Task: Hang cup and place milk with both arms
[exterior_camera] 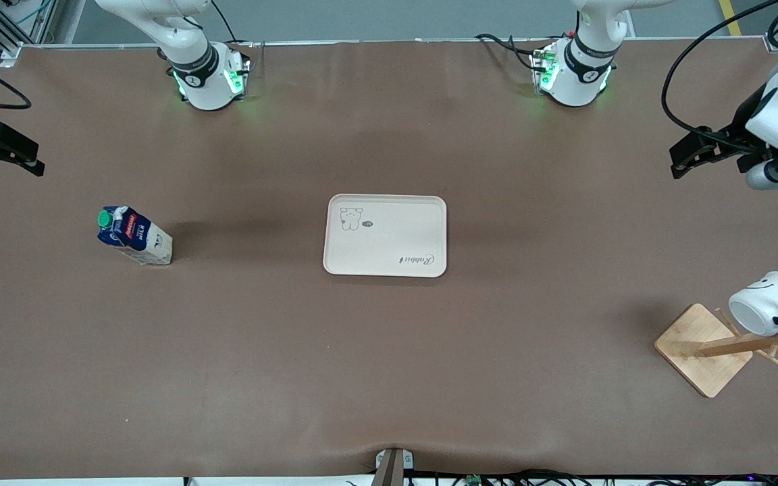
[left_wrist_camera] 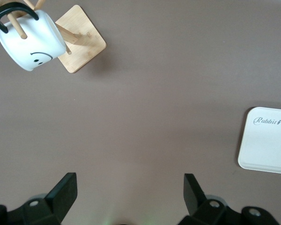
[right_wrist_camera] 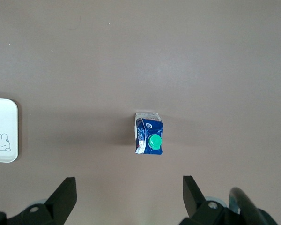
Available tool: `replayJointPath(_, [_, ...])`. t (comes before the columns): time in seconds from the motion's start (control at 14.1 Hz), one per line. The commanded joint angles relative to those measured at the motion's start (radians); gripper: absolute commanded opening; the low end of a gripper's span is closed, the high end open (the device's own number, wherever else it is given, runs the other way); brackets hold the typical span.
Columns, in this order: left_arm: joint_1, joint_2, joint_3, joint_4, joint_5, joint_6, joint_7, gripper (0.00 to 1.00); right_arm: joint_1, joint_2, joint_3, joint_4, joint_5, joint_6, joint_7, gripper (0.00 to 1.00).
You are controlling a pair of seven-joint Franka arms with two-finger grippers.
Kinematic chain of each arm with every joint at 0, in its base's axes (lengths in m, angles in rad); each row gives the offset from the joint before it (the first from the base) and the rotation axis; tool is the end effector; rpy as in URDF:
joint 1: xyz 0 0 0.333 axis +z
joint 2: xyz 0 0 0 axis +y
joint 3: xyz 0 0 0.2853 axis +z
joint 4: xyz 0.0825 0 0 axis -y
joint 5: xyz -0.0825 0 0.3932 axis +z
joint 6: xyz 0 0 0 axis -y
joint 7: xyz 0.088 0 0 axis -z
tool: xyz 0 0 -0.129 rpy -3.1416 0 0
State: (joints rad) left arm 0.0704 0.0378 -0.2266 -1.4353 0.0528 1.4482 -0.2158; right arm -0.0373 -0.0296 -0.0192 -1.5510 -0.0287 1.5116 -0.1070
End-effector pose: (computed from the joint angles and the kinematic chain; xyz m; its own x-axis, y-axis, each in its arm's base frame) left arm 0.5557 -0.0777 0.6049 0.9977 0.0658 -0.0138 0.0650 -0.9967 -0.0481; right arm 0.5483 -0.0350 0.5926 0.9987 0.0488 -0.0127 0.0491 -0.9984 0.0269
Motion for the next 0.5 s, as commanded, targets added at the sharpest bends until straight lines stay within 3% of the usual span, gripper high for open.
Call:
replayJointPath(0.0, [-0.044,-0.045,0.045,-0.048,-0.021,0.003,0.007,1.00,-0.004,0.000,0.005,0.009,-0.014,-0.008,-0.005,1.00])
replayJointPath(0.42, [-0.058,-0.105,0.061,-0.143,-0.021,0.047,0.015,1.00,-0.006,0.000,0.005,0.009,-0.011,-0.008,-0.002,1.00])
